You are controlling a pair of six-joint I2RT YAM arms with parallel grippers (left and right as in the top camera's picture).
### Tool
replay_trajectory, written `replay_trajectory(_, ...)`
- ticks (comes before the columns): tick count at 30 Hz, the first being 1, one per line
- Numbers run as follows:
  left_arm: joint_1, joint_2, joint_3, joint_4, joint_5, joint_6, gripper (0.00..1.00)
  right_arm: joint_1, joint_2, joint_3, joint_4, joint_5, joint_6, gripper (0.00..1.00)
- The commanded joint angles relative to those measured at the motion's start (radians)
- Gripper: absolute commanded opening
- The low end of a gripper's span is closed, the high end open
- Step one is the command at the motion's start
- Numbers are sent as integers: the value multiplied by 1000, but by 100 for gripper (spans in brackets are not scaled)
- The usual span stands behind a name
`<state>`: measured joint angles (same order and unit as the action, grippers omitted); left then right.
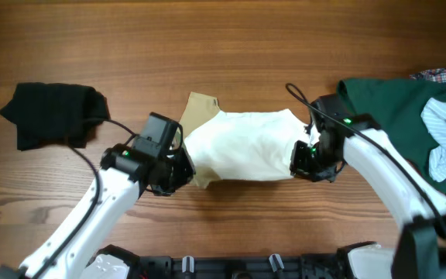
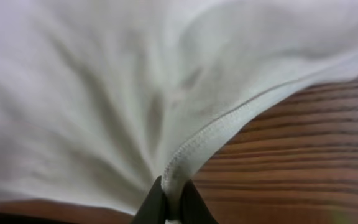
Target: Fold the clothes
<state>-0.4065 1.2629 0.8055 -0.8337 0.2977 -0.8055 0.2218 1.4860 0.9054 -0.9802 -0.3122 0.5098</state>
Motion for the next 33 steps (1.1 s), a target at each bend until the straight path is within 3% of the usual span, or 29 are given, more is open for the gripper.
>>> replay_trajectory(1,0,-54,0,86,-82,17,4,7,-79,3,26,35,-34,4)
replay_trajectory(13,89,73,0,299,-89,167,4,0,-40,12,148,10,-128,4)
replay_trajectory(30,96,282,0,649,-94,230,4,-7,94,13,586,29,-141,5)
replay_trajectory(32,98,311,0,665,-94,258,6,-7,94,13,584,50,-142,13)
replay_trajectory(33,103,318,0,674,-94,266,9,-7,94,13,582,63,-144,24)
